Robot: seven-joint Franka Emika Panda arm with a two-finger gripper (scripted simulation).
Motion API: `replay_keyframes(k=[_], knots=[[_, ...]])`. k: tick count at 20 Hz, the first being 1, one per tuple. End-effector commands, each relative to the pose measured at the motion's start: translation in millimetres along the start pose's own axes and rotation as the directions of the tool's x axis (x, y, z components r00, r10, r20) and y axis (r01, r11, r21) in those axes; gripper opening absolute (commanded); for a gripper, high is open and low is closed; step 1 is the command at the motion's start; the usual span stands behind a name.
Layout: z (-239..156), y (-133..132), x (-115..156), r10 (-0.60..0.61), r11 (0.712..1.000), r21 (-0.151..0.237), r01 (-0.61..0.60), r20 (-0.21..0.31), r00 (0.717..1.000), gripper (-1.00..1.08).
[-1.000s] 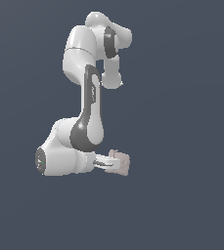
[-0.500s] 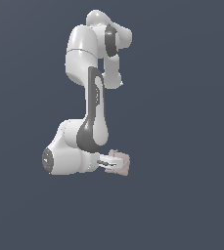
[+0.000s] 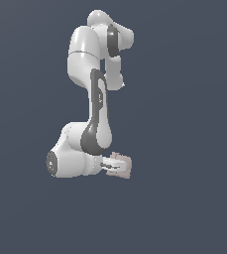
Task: Pick up the object and move it to a goal position.
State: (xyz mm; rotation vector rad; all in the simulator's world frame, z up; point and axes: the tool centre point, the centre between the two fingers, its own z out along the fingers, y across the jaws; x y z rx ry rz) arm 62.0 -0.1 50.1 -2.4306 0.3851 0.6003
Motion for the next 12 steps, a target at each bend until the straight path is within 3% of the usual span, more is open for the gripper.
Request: replay_keyframes(k=[1,12], knots=[[0.3,0.0,0.1,0.0,1.0,0.0,0.0,0.0,1.0,-1.0],[-2.9,0.7,-3.7,0.0,1.0,0.0,0.0,0.0,1.0,-1.0]])
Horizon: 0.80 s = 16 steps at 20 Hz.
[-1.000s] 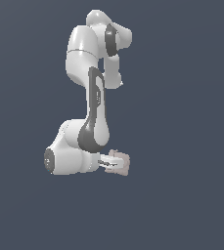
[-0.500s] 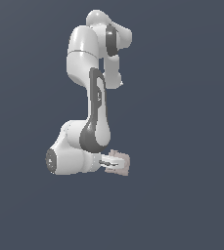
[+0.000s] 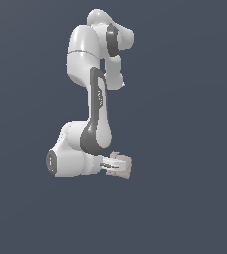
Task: Pick up the object and move it to a goal position.
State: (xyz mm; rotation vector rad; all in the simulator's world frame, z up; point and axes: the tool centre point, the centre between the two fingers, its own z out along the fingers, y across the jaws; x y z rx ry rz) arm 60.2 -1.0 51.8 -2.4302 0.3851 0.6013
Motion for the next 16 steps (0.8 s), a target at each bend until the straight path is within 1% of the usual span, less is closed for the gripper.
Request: replay_keyframes(k=[1,9,13,16], knots=[[-3,0,-3,0.0,1.0,0.0,0.0,-0.001,1.0,-1.0],[-21,5,-25,0.0,1.0,0.0,0.0,-0.001,1.0,-1.0],[-37,9,-45,0.001,1.0,0.0,-0.001,-0.002,1.0,-1.0],[-54,12,-65,0.001,1.0,0.0,-0.001,-0.002,1.0,-1.0]])
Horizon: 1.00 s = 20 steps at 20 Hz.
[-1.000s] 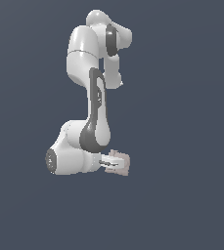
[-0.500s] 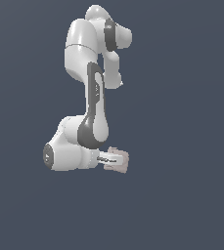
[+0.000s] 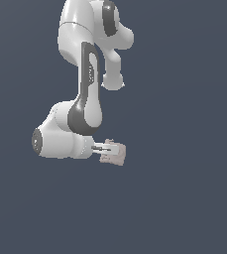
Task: Pick up the object and move it to a goal position.
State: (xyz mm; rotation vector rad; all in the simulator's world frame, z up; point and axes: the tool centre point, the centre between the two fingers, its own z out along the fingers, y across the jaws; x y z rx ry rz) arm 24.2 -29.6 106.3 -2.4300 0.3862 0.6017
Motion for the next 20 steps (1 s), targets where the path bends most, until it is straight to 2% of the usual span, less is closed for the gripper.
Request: replay_keyframes(k=[1,20], knots=[[-15,4,-18,0.001,1.0,0.001,-0.001,-0.002,1.0,-1.0],[-154,32,-180,0.001,1.0,0.002,-0.001,-0.002,1.0,-1.0]])
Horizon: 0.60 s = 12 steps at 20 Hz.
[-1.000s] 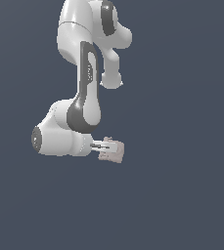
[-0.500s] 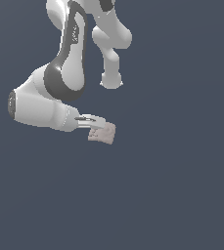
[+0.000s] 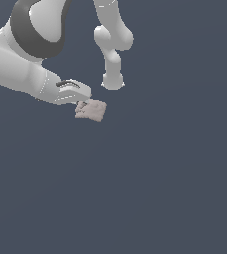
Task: Pick up the object and move it to a goal position.
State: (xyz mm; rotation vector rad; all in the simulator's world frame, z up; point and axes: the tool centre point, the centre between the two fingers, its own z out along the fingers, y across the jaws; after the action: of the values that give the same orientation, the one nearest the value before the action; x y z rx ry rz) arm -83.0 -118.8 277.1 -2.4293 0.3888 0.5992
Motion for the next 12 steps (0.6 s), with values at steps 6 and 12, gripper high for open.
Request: replay_keyframes(k=[6,12], knots=[[-52,10,-58,0.0,1.0,0.0,0.0,0.001,1.0,-1.0],[-78,15,-85,-0.001,1.0,-0.001,0.001,0.001,1.0,-1.0]])
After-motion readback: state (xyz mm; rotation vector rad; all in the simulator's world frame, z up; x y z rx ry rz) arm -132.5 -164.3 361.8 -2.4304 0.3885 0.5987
